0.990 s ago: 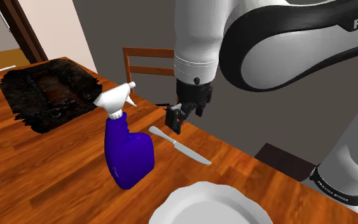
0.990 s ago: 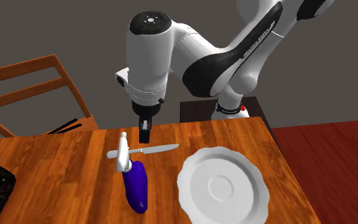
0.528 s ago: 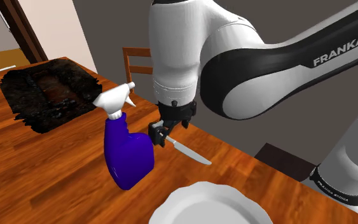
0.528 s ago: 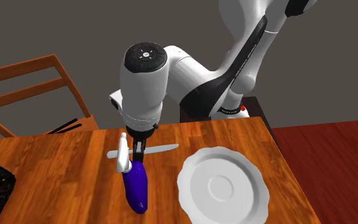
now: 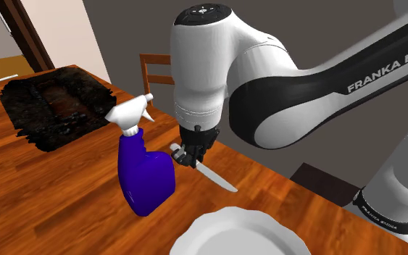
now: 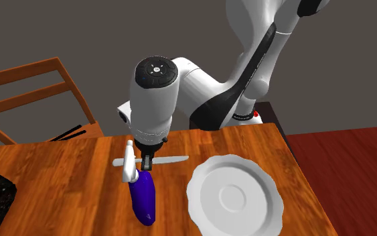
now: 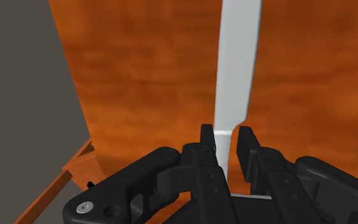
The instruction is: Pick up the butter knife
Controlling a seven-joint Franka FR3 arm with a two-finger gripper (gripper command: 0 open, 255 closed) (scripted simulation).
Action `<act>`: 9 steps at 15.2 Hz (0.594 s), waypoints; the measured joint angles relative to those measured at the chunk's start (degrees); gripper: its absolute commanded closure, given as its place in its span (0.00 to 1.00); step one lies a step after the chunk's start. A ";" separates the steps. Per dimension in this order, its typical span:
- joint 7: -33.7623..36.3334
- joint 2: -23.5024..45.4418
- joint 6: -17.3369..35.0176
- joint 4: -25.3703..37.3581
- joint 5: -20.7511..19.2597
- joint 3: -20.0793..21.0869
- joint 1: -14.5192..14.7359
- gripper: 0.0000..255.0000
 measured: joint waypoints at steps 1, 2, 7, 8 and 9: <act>-0.10 -0.09 -0.15 -0.04 0.10 -0.09 0.01 1.00; -0.09 -0.14 -0.16 -0.07 0.13 -0.08 0.03 1.00; 0.15 -0.11 -0.17 -0.05 -0.02 0.02 0.01 1.00; -0.12 -0.25 -0.51 -0.01 0.20 -0.14 0.03 1.00; -0.41 -0.41 -1.05 0.19 0.43 -0.32 0.05 1.00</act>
